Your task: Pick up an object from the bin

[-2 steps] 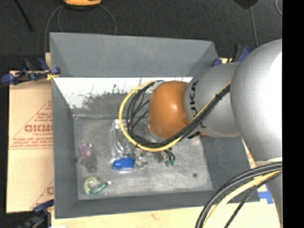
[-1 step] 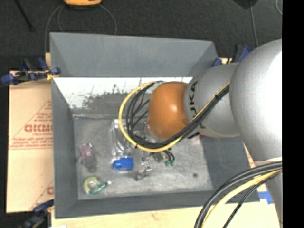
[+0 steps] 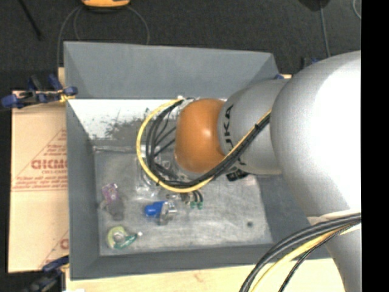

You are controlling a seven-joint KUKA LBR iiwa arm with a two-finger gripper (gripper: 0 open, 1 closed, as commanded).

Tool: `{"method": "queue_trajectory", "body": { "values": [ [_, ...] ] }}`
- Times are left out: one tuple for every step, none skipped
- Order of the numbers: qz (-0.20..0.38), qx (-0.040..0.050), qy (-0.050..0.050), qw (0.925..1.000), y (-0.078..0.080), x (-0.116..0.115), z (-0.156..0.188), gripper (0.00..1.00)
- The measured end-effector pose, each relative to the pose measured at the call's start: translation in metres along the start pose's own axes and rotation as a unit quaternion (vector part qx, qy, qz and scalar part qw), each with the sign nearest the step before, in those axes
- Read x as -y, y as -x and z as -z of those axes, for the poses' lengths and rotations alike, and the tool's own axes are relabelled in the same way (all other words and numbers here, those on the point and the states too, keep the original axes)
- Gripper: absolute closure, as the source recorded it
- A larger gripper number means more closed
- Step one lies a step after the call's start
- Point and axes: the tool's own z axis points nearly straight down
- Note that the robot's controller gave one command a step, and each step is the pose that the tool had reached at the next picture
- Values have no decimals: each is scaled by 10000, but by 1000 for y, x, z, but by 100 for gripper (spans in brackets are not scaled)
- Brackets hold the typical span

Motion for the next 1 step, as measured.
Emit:
{"method": "queue_trajectory", "body": {
  "values": [
    [8, 34, 8, 10000, 1, -1, 3, 100]
  ]
}}
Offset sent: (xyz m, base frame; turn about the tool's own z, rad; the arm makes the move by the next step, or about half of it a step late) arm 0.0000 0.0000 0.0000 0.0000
